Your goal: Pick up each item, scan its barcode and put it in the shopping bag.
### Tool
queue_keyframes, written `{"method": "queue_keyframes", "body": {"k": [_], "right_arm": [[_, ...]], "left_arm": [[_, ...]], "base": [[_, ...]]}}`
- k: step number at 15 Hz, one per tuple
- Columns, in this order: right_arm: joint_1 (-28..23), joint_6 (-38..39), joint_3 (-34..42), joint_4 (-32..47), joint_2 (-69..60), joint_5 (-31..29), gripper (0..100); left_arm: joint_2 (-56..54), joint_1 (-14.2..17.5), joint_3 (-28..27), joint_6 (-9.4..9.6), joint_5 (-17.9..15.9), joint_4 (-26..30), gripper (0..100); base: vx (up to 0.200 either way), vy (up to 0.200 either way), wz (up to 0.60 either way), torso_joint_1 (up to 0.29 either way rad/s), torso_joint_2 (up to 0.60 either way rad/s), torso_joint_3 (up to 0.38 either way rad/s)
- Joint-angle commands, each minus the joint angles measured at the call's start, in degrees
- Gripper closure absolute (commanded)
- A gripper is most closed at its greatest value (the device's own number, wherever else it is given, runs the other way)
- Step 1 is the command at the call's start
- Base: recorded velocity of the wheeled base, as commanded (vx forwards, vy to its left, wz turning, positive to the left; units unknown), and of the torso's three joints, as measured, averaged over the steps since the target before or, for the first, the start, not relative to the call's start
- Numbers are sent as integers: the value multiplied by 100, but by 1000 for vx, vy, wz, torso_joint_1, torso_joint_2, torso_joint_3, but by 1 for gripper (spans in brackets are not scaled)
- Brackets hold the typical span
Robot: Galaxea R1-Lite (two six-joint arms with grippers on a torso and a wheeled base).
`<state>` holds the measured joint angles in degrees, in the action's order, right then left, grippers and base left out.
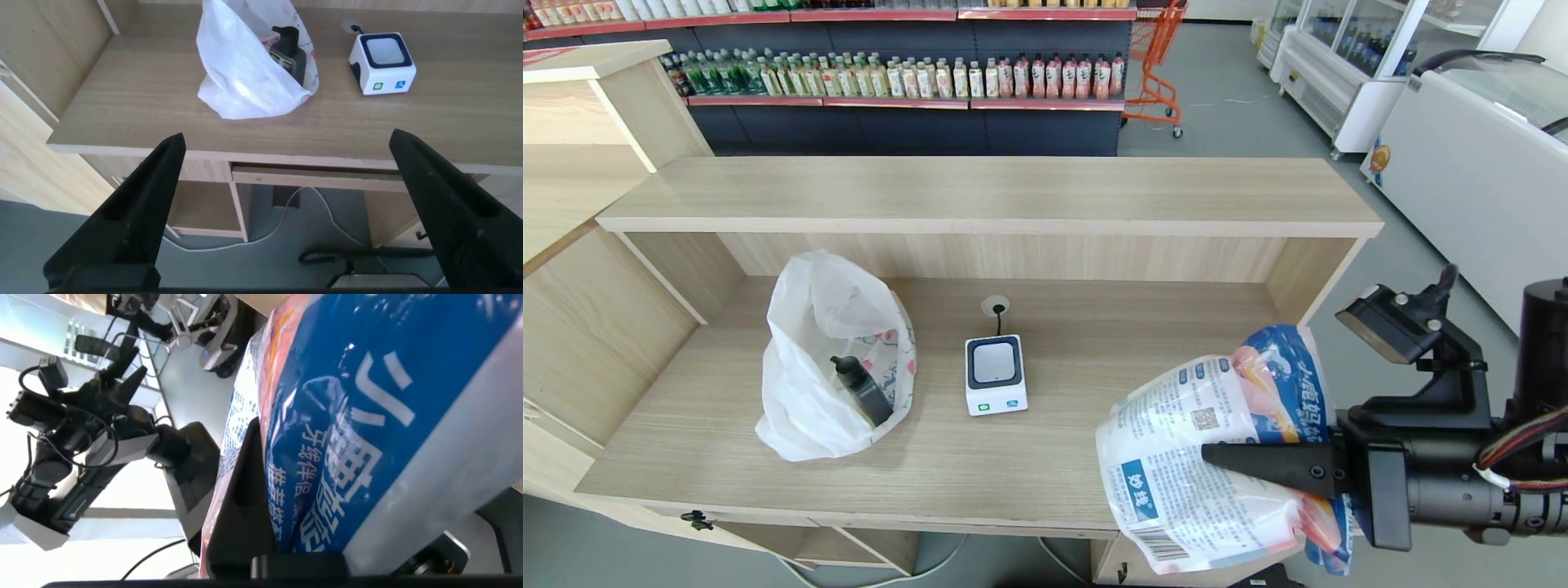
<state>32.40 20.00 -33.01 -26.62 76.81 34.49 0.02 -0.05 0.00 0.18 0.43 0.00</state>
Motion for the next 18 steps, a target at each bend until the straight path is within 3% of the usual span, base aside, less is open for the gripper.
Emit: {"method": "queue_keyframes", "body": {"k": [1,7,9,10,11,12,18], "right_arm": [[3,47,-12,-9,53,5,100],[-32,-260,5,-71,-35,-188,100],[-349,-2238,128,-89,-52,-865,100],[-700,-3354,225,-106,-88,-909,100],[-806,-3670,260,-106,-96,-909,100],[-1254,-4813,454,-106,-228,-926,100],[-1676,-7098,691,-150,-17,-1058,100]], "left_arm": [[-2,-4,0,-1,1,0,0],[-2,-4,0,-1,1,0,0],[-2,-4,0,-1,1,0,0],[-2,-4,0,-1,1,0,0],[-2,5,0,-1,1,0,0],[-2,5,0,-1,1,0,0],[-2,-4,0,-1,1,0,0]], "base": [[0,0,0,0,0,0],[0,0,0,0,0,0],[0,0,0,0,0,0],[0,0,0,0,0,0],[0,0,0,0,0,0],[0,0,0,0,0,0],[0,0,0,0,0,0]]}}
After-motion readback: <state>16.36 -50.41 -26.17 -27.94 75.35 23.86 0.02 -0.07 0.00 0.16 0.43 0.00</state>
